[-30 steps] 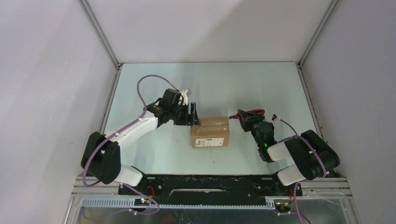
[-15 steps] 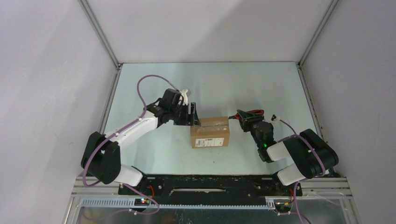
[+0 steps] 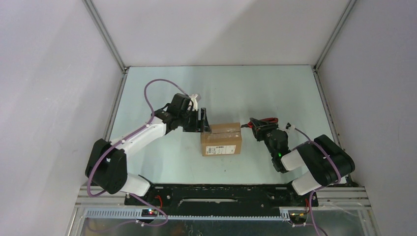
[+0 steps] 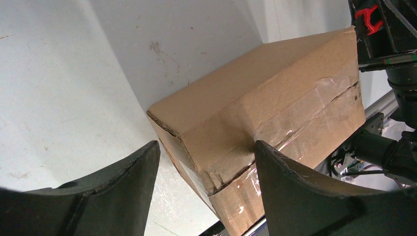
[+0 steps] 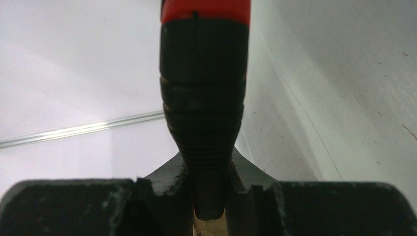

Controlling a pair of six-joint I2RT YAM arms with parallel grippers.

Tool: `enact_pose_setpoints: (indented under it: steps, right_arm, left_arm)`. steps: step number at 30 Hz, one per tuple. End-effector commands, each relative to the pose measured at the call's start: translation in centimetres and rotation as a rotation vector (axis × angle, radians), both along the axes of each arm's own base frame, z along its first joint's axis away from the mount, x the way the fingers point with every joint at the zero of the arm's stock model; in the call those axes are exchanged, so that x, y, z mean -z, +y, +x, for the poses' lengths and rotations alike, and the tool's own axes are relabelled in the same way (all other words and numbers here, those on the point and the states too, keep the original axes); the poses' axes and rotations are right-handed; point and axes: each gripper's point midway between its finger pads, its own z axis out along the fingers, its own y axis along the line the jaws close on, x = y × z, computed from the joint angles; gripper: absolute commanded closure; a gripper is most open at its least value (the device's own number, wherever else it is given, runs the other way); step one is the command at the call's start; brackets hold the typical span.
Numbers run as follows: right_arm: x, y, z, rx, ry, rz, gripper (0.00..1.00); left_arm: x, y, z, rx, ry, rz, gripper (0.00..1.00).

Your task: Unpack the express box

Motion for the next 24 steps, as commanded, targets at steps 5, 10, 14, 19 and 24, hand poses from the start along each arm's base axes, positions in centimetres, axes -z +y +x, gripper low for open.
enact_pose_setpoints:
  steps: [5, 10, 14, 19, 24]
  right_arm:
    - [-2.4, 0.0, 0.5, 0.015, -0.078, 0.069, 1.0]
    - [-3.2, 0.2, 0.4, 0.008, -0.092, 0.055, 1.0]
    - [-3.3, 0.6, -0.1, -0.011, -0.089, 0.042, 1.0]
    - [-2.6, 1.1, -0.5, -0.033, -0.074, 0.025, 1.0]
    - [-1.9, 0.0, -0.5, -0.002, -0.061, 0.014, 1.0]
  left_arm:
    - [0.7, 0.6, -0.4, -0.012, 0.004, 0.03, 0.26]
    - [0.8, 0.4, -0.5, -0.01, 0.003, 0.028, 0.26]
    - [0.7, 0.2, -0.4, -0.011, -0.001, 0.024, 0.26]
    - [0.6, 0.1, -0.3, -0.015, -0.008, 0.028, 0.26]
    - [0.4, 0.2, -0.2, -0.022, -0.02, 0.032, 0.26]
